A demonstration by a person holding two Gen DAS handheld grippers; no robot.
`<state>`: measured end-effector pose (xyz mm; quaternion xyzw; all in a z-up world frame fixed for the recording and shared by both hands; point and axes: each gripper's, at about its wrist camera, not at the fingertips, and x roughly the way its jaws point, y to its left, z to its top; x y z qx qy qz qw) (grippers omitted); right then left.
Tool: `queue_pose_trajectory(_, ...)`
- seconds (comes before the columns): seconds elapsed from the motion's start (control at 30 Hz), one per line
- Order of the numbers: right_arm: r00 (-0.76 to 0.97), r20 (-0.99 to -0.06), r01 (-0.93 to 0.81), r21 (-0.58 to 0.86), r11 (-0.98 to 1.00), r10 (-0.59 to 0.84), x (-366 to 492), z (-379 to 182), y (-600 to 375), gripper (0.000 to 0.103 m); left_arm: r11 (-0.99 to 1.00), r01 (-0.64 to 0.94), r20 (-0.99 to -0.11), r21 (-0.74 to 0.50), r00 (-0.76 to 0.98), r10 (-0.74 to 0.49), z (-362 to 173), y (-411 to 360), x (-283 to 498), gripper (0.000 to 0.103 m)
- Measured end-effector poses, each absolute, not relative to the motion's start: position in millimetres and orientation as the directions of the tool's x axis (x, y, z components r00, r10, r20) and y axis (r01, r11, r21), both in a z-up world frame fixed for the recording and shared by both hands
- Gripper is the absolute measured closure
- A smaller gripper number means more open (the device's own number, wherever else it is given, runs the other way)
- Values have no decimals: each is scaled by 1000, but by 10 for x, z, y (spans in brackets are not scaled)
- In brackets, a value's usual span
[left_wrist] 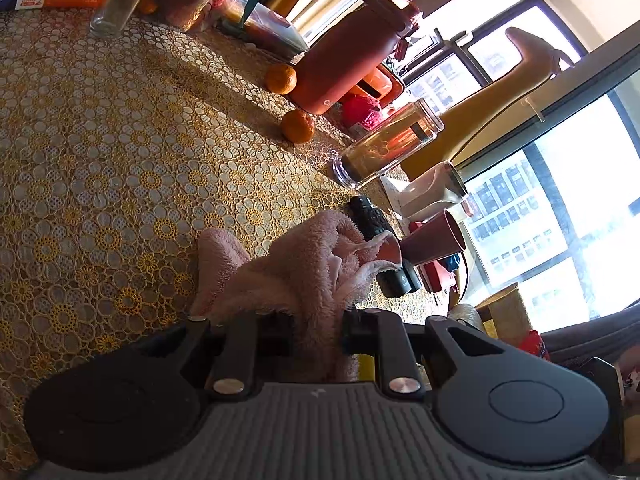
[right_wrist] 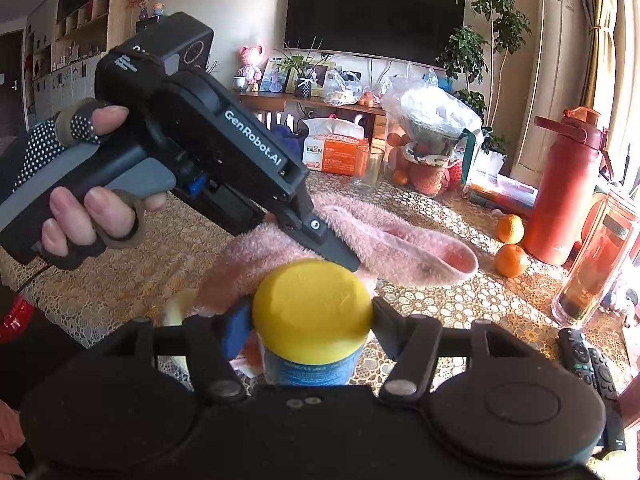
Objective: Organize objects
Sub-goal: 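Turn the jar lid-up with the right gripper while the left gripper rubs the towel over the lid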
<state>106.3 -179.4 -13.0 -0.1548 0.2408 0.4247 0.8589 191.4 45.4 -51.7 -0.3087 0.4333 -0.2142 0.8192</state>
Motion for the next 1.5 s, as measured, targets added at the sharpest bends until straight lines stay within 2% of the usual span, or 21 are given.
queue_pose_trajectory(0.1, 524, -543, -803, -57, 593, 656, 1072, -130, -1790, 41, 748, 47, -629, -662, 507, -589, -703, 454, 1971, 84)
queue_pose_trajectory(0.23, 524, -544, -802, -56, 595, 655, 1088, -129, -1791, 41, 741, 17, -637, -671, 499, -587, -805, 542, 1998, 83)
queue_pose_trajectory(0.47, 524, -545, -802, -57, 595, 654, 1104, -132, -1781, 41, 712, 89, -555, -697, 562, -614, -391, 732, 1849, 83)
queue_pose_trajectory(0.67, 526, -547, -800, -60, 596, 651, 1098, -138, -1755, 41, 686, 195, -495, -701, 560, -664, -61, 582, 1714, 83)
queue_pose_trajectory(0.87, 529, -551, -798, -64, 599, 646, 1116, -131, -1710, 41, 685, 274, -495, -676, 519, -697, -8, 288, 1665, 83)
queue_pose_trajectory(0.93, 530, -552, -798, -67, 599, 644, 1119, -133, -1701, 41, 701, 263, -515, -663, 519, -682, -66, 273, 1691, 83)
queue_pose_trajectory(1.03, 531, -552, -794, -60, 605, 643, 1126, -133, -1699, 41, 675, 243, -487, -697, 531, -693, -148, 375, 1735, 83)
queue_pose_trajectory(1.13, 531, -551, -795, -61, 604, 643, 1141, -129, -1687, 41, 718, 199, -530, -667, 552, -644, -181, 442, 1786, 83)
queue_pose_trajectory(1.5, 530, -549, -796, -57, 603, 647, 1144, -145, -1671, 41, 714, 69, -578, -697, 536, -616, -569, 659, 1870, 84)
